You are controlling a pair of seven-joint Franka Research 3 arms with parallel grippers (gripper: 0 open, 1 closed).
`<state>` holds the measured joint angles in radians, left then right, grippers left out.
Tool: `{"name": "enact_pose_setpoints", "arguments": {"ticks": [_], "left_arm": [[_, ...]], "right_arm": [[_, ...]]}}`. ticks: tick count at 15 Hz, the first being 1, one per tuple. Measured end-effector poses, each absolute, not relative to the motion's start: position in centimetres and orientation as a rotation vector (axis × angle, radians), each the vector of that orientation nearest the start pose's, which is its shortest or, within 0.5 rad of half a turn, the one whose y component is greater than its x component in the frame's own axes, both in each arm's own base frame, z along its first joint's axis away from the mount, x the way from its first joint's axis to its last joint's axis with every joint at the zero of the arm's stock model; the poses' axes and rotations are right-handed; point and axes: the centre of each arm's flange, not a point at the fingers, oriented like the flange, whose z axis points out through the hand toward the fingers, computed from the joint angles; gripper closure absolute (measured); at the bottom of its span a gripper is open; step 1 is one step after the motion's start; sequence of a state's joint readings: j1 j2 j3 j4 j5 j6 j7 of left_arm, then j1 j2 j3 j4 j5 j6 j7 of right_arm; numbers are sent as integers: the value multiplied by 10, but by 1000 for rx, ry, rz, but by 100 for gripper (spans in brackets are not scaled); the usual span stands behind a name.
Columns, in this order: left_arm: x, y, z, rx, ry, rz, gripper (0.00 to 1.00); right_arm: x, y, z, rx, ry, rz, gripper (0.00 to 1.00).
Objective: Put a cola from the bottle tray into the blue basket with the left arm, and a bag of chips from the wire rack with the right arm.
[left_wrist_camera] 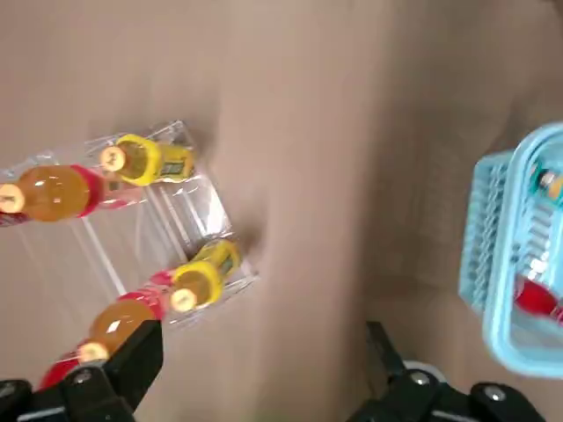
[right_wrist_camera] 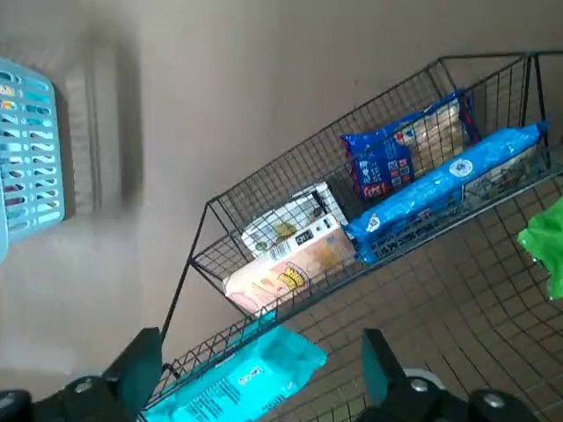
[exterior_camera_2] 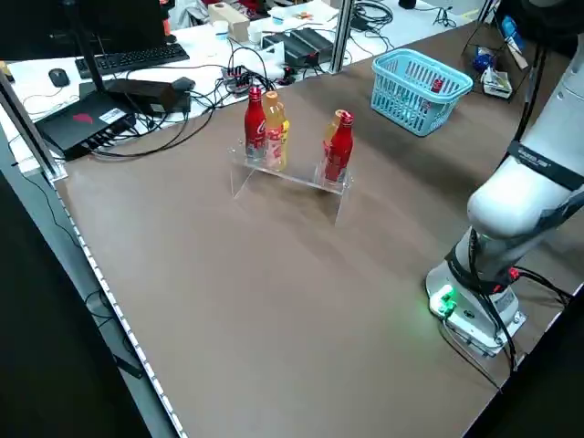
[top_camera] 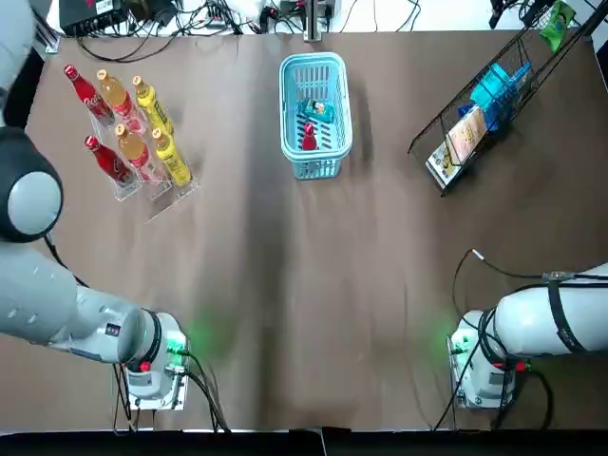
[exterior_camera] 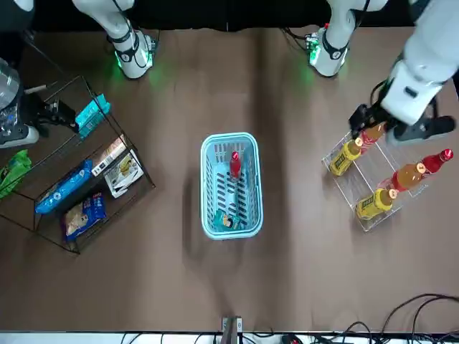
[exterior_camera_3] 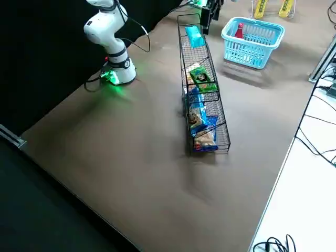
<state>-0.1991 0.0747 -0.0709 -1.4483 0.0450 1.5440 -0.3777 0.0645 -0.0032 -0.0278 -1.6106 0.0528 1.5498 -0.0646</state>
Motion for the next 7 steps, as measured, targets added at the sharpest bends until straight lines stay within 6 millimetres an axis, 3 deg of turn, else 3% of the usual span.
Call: {"name": "enact_pose_setpoints", "arguments": {"ticks": [2,7], "left_arm": [[543,-115,641,-3099,29,13,0],[537,-89,634,-3087,236,51,0]], "right_arm": [[551,26,610,-3085,-140,57,0],[549,24,645,-3087,-116,-61,0]]}}
